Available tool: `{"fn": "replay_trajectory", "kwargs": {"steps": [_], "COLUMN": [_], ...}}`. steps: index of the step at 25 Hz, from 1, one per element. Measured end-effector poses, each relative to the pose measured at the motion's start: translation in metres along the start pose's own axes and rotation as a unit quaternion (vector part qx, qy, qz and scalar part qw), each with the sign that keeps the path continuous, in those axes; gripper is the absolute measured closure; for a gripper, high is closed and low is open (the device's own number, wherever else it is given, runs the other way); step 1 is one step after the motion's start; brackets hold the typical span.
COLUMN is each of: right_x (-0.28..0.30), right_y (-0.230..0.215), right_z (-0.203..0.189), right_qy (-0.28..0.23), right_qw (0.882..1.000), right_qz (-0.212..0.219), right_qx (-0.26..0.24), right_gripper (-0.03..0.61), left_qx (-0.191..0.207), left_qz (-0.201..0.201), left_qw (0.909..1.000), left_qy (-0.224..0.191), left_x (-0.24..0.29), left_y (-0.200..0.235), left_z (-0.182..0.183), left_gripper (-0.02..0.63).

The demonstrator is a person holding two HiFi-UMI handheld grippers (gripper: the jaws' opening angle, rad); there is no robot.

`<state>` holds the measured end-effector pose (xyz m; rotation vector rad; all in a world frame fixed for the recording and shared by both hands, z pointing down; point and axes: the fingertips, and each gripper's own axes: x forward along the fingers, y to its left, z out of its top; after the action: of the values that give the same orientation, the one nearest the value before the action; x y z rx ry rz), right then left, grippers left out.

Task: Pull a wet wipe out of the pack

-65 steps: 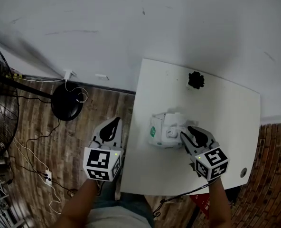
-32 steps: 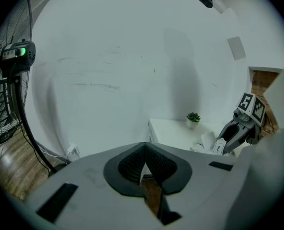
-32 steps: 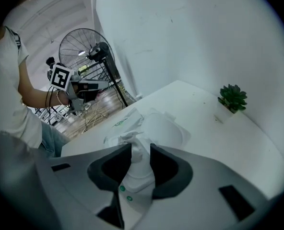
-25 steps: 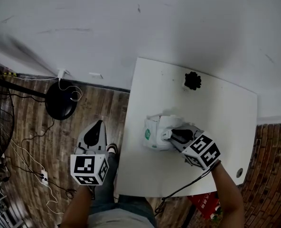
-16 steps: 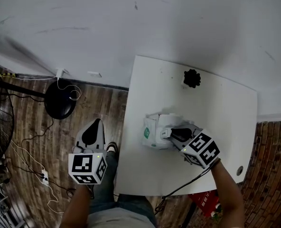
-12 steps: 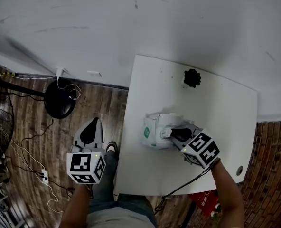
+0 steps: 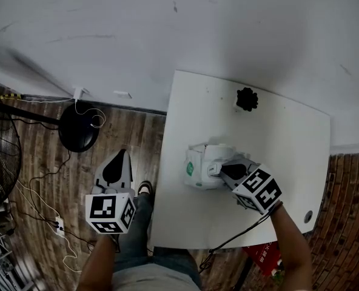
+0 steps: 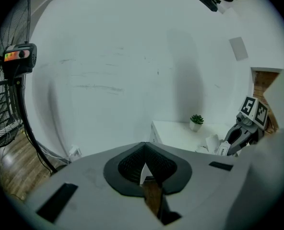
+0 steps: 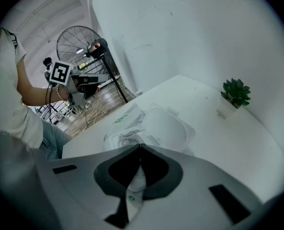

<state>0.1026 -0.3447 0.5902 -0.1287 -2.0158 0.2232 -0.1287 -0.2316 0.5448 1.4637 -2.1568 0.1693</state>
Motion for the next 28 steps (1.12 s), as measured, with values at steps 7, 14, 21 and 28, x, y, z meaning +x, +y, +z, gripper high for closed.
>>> {"fn": "replay_trajectory", "kwargs": {"steps": [7,14,21,28], "right_x": [-0.002,-0.004,-0.011,-0.022], "right_y": [-0.001,0.002,0.002,0.004], "right_z": [0.000,0.003,0.005,0.006], "right_qy": [-0.015,-0.028,-0.040,-0.051], "right_qw": [1.000,0.999,0.999,0.998], "right_qz": [-0.004,-0.007,-0.022,-0.034], "right_qx": [0.010,0.018,0.024,0.029], "right_gripper": [0.575,0.575,0.575,0.575], "left_qx": [0.004,0.006,0.013,0.015], "left_qz": [-0.007,-0.013,-0.022,-0.030], "left_qw": [1.0000,0.9999,0.9996,0.9993], "left_qy": [-0.002,-0.005,-0.010,-0.018], "left_x": [-0.002,-0.007,-0.011,-0.016], "left_y": [-0.005,-0.008,-0.014,-0.019], "left_z": [0.003,0.008,0.014,0.021], "left_gripper": [0.611,0.611,0.611,0.611]}}
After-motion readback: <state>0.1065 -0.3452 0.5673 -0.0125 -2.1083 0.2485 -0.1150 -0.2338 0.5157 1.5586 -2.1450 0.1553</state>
